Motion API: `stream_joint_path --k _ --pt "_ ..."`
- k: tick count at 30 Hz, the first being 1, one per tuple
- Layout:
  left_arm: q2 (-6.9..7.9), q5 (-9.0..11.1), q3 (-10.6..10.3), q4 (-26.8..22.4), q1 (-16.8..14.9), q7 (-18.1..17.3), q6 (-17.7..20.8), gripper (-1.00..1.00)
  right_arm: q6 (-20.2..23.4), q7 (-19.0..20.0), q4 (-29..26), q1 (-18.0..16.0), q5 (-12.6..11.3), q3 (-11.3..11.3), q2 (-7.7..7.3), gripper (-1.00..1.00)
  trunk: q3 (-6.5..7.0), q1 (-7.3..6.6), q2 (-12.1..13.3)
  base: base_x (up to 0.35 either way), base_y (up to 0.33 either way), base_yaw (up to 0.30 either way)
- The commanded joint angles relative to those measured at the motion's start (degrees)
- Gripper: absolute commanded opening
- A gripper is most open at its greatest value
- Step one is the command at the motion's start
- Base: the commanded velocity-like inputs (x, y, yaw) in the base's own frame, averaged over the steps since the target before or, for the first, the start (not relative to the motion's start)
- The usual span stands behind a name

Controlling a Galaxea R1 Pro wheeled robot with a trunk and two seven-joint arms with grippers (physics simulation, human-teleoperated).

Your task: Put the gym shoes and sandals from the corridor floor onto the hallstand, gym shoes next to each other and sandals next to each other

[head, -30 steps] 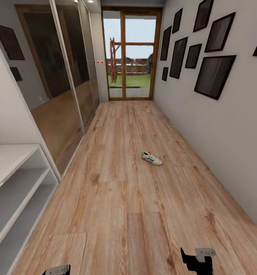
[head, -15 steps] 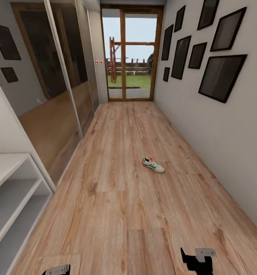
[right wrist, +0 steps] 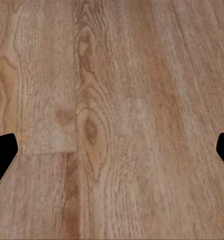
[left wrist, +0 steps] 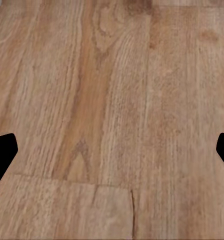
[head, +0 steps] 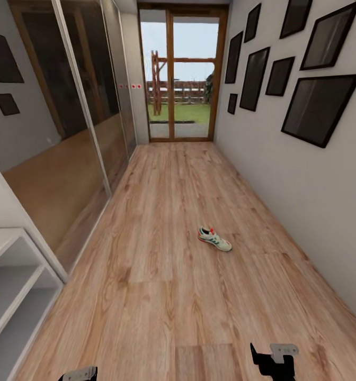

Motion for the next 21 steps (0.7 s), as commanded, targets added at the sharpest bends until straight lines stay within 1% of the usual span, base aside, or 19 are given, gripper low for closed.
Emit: stream_joint_path --k 1,21 --pt "-0.01 -0.2 0.1 0.1 0.0 0.0 -0.2 1.0 -0.2 0.2 0.1 0.0 0.4 -0.5 -0.01 1.0 -0.05 0.03 0.0 0.338 0.0 0.0" --pt "-0.01 -0.2 0.1 0.1 0.0 0.0 -0.2 1.0 -0.2 0.2 0.1 0.0 0.4 -0.5 -0.01 1.0 -0.05 0.03 0.0 0.338 0.0 0.0"
